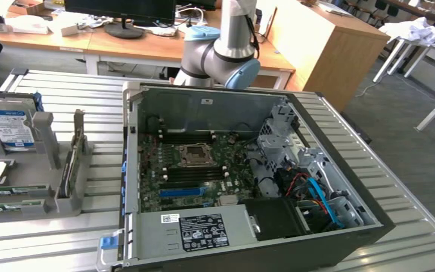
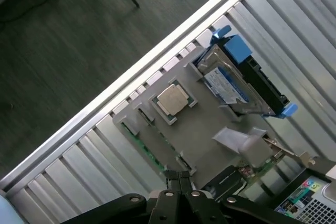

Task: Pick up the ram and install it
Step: 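Pick up the ram and move it above insertion slot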

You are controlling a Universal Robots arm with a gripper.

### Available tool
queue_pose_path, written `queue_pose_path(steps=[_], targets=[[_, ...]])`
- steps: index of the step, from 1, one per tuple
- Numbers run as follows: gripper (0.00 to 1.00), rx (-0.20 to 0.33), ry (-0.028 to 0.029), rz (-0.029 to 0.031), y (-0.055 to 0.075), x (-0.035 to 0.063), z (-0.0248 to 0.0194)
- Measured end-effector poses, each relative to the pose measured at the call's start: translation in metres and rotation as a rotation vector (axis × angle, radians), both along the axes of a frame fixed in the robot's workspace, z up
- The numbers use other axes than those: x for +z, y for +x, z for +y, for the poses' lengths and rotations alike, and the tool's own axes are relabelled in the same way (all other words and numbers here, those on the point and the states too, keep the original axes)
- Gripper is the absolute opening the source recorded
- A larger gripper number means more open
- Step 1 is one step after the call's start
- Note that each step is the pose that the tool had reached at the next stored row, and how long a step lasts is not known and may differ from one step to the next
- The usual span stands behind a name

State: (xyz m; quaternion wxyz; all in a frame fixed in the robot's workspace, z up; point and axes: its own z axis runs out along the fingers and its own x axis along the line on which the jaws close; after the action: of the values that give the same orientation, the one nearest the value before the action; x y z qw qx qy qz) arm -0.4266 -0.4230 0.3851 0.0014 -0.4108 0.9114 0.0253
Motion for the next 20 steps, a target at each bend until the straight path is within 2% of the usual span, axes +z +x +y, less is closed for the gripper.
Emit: queue_pose_path(steps=[20], targets=[[0.11,0.364,0.0000,-0.0001,0.0000,-0.0015,0.0000]])
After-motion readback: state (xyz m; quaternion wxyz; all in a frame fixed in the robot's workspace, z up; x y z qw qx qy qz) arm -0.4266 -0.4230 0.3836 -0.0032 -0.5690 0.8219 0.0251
